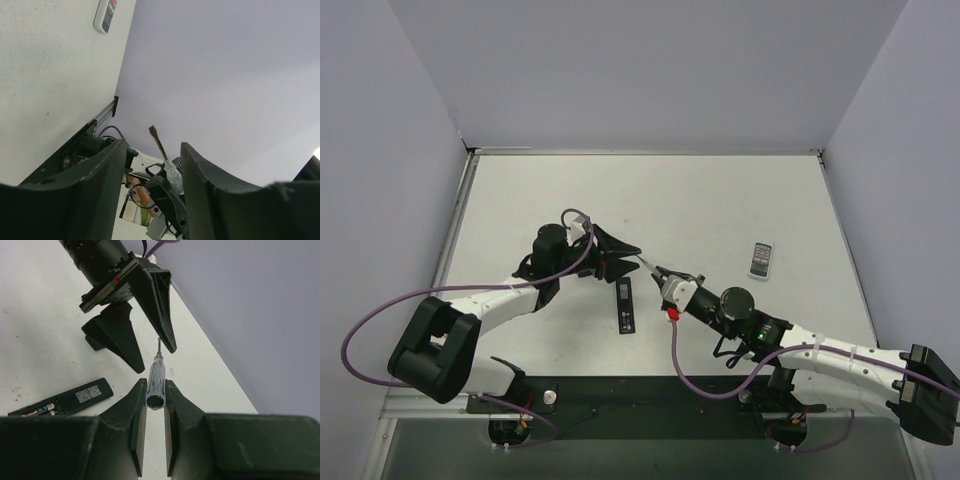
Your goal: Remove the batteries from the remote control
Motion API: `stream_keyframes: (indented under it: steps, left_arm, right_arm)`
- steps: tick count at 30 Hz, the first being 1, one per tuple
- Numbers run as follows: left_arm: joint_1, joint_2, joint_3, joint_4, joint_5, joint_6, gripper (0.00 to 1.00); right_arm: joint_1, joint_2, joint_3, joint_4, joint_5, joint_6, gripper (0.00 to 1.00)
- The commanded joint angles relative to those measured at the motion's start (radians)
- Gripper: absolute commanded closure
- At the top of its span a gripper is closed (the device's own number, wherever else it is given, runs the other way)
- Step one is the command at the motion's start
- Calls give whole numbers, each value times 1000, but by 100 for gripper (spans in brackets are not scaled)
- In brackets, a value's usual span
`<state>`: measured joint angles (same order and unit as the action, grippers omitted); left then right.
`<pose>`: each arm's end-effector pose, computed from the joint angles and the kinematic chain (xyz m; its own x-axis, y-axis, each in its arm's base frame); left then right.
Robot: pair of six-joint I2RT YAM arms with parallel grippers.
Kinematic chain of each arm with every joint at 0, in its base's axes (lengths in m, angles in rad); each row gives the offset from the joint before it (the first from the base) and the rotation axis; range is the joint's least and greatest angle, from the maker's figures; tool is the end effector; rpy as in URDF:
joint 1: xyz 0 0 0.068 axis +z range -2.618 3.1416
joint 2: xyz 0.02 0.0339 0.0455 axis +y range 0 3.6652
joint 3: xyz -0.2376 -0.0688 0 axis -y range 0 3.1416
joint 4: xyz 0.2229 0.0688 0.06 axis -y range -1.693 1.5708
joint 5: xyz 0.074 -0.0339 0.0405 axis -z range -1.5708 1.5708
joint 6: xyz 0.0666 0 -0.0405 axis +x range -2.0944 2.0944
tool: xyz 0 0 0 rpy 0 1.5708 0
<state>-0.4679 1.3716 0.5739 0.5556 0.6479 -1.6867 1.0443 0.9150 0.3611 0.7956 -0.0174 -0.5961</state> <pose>0.2452 -0.1689 0.1983 -0.8519 -0.4569 0.2560 -0.3146 0.0557 -0.9476 0.1160 0.2018 0.2692 0.5896 -0.1026 -0.8011 -0.6549 0.5199 -0.5485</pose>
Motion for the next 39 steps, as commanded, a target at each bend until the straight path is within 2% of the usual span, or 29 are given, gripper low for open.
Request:
stream_keyframes:
  steps: [1,5,9,10,13,15,18,23,29,39]
  left_arm:
    - [14,-38,67,-141,38,195,38]
    - [54,-77,115,-351,0,375,34]
    - [103,-106,178,-589,-88,629,34]
    - [112,-105,210,-670,-106,669,34]
    - [120,-79,245,-767,-174,795,34]
    - [120,-56,251,-775,-172,838,35]
    - [117,3,239,-749,-154,857,37]
    - [100,106,230,-729,-117,886,40]
    - [74,170,251,-758,-142,938,41]
    - [37,231,242,-732,-131,946,46]
  right_arm:
    - [10,-19,79,-42,114,88,100]
    - [0,-42,105,-156,161,172,100]
    - [-7,-70,167,-388,177,306,100]
    - [-9,-86,170,-410,162,327,100]
    - [-21,-107,148,-455,38,338,100]
    - [-42,-94,160,-517,-100,343,100]
    - [-64,-33,194,-605,-221,329,100]
    - [-63,22,184,-592,-380,219,100]
    - [-61,54,174,-562,-432,142,100]
    - [-55,102,242,-645,-461,91,100]
